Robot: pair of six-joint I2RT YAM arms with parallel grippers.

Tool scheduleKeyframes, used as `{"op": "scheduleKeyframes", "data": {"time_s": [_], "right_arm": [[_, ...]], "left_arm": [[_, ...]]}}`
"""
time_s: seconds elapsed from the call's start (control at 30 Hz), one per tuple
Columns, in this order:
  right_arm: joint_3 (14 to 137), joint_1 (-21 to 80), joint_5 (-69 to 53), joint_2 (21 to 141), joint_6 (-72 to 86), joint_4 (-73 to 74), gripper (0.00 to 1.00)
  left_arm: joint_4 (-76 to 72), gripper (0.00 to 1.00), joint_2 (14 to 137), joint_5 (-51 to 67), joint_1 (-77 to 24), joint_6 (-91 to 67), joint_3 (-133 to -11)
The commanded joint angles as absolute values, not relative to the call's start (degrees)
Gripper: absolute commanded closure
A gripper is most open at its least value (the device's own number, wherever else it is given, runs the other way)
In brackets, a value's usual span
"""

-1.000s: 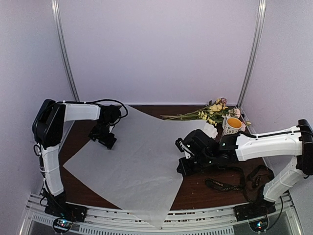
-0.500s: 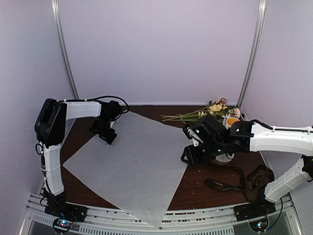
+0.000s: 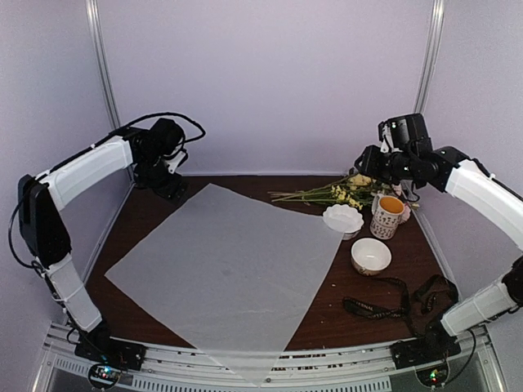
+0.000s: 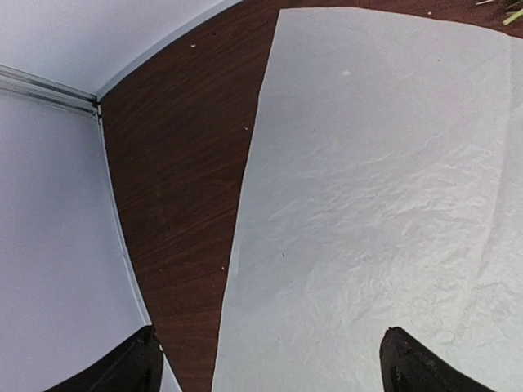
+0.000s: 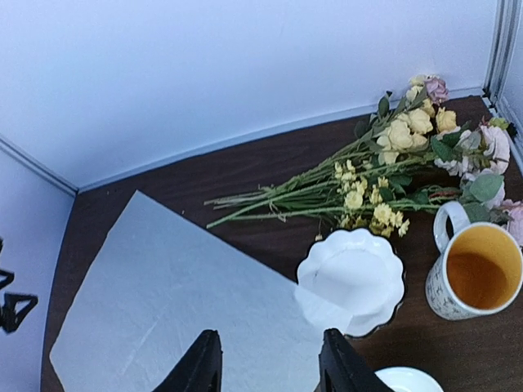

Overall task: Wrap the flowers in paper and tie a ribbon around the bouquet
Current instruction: Pick up the fake flower from the corner of the board.

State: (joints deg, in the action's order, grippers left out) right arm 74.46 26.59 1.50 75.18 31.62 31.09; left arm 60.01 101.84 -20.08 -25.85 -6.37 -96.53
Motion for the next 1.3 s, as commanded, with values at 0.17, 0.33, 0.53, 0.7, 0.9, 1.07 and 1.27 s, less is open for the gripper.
{"op": "scheduleKeyframes", "data": {"time_s": [0.17,0.33,0.53,0.7,0.9,1.07,1.27], "right_arm": [[90.3,19.5,0.2,95.7,34.9,27.2,0.57],[101.1,17.6,3.2,109.7,39.3,26.7,0.56],[119.5,15.9,2.8,127.8,47.5,28.7,0.55],[127.5,14.1,7.9,136.3,53.1,28.8,0.47],[129.2,13.8,16.2,139.1,57.3,29.1,0.34],[129.3,13.8,18.5,140.9,60.5,29.3,0.35],[134.1,13.9,17.1,146.0,67.9,30.7,0.39]], "left_arm": [[55.4,0.04,94.2,-12.5,-26.1,-7.3,-89.1],[54.5,0.05,95.3,-12.5,-26.1,-6.5,-87.8],[54.3,0.05,95.5,-12.5,-26.1,-5.8,-86.7],[54.2,0.05,97.0,-10.5,-25.6,-5.5,-87.2],[54.2,0.05,97.5,-9.9,-24.6,-5.4,-86.8],[54.2,0.05,97.6,-9.4,-23.5,-5.1,-86.6],[54.2,0.05,98.0,-9.5,-22.2,-5.1,-86.4]]}}
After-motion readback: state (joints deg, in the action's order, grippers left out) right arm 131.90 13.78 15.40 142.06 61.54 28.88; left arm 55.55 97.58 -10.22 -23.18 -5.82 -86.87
